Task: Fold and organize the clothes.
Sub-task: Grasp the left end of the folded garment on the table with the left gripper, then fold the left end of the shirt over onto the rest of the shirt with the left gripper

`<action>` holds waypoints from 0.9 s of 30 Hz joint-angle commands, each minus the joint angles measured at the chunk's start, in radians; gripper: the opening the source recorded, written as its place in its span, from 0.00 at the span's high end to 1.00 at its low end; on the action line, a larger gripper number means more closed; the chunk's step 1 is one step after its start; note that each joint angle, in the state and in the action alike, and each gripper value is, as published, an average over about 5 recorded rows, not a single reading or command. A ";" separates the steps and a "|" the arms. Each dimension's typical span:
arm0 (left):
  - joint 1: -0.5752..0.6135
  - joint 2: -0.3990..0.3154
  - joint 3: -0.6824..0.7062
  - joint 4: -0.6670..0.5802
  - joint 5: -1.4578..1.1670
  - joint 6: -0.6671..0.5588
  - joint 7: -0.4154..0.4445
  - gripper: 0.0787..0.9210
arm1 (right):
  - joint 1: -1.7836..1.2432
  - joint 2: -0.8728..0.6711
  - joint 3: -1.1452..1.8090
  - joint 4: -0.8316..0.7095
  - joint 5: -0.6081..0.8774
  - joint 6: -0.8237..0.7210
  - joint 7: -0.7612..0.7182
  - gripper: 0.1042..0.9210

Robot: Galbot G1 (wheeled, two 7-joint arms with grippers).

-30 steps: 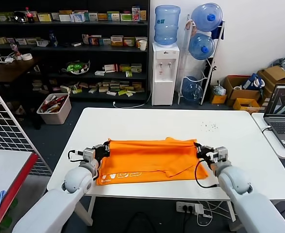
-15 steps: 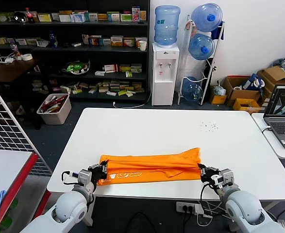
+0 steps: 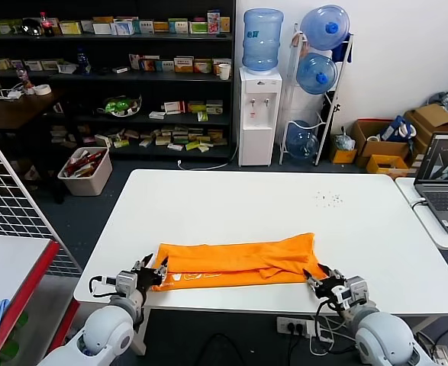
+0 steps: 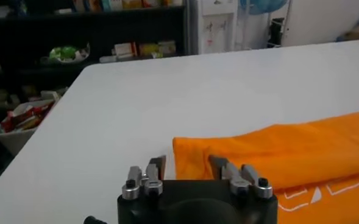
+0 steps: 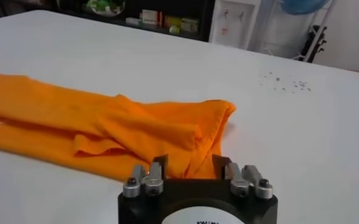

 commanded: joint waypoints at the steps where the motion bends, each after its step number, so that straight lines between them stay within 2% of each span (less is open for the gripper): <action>1: 0.007 -0.032 -0.029 0.046 -0.131 0.025 -0.017 0.34 | -0.028 0.000 0.005 0.028 -0.004 -0.004 0.004 0.30; 3: 0.007 -0.035 -0.030 0.052 -0.139 0.029 -0.016 0.28 | -0.032 0.000 0.007 0.033 -0.003 -0.003 0.004 0.23; 6: 0.012 -0.033 -0.029 0.047 -0.141 0.031 -0.008 0.27 | -0.037 0.000 0.011 0.042 -0.003 -0.002 0.005 0.15; 20: 0.013 -0.028 -0.020 0.026 -0.101 0.002 0.031 0.75 | -0.053 0.011 0.025 0.071 -0.016 0.031 0.016 0.12; 27: -0.034 0.036 -0.071 0.072 -0.077 -0.004 0.027 0.95 | -0.043 0.033 0.042 0.068 -0.046 0.114 0.039 0.12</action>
